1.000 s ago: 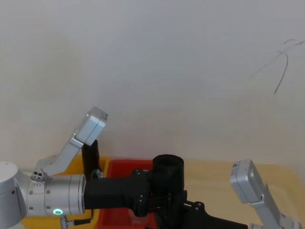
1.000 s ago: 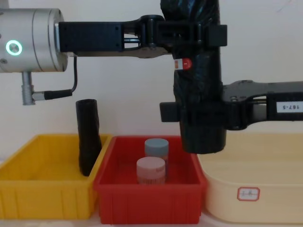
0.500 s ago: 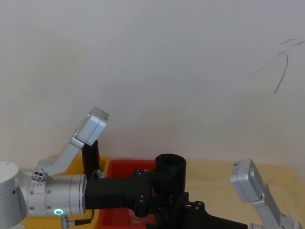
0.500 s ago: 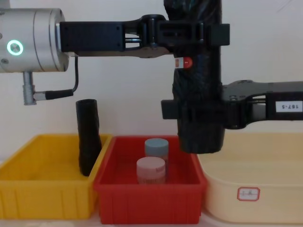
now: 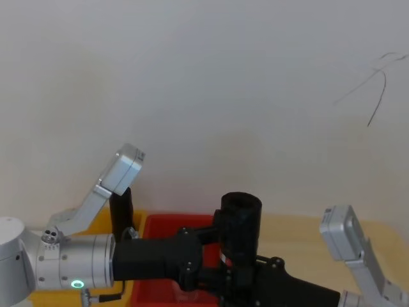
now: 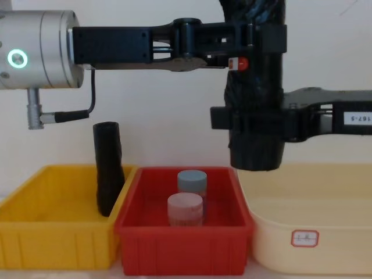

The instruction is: Pick up the garbage bag with the one hand and transfer it to the other hand.

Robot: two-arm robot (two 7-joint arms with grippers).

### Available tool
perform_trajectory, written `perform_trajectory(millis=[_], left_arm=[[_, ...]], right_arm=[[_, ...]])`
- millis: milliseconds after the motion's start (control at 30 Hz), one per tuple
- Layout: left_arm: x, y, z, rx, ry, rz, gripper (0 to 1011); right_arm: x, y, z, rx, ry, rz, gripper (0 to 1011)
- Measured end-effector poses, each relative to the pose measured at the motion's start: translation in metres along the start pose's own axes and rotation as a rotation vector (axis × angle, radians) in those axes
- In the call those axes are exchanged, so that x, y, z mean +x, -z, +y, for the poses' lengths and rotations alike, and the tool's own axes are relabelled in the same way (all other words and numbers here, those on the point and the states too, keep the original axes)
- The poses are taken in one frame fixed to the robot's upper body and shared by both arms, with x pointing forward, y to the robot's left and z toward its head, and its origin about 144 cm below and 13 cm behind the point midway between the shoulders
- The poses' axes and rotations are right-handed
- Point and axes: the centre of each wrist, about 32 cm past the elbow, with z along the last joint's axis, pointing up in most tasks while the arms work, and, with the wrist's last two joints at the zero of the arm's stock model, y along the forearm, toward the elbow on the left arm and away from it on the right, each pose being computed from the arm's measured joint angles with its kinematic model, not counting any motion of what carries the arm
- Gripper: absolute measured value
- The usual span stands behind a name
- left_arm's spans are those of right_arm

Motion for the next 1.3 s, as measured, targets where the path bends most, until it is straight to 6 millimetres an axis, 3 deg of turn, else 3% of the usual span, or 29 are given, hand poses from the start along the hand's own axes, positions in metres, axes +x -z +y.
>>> perform_trajectory(millis=[67,533,1300], left_arm=[[0.0,0.0,0.001,-0.002,0.0,-0.001,1001],[-0.005,0.001,0.014,-0.019,-0.067,-0.015,1002],[-0.015,0.005,0.032,-0.083,-0.367,-0.014,1002]], right_arm=[[0.001,-0.001,-0.001,0.004,0.018,-0.003,536],[0.014,-0.006,-0.009,-0.008,0.12,-0.041,535],[0.029,-0.004,-0.016,-0.038,0.197,-0.039,535]])
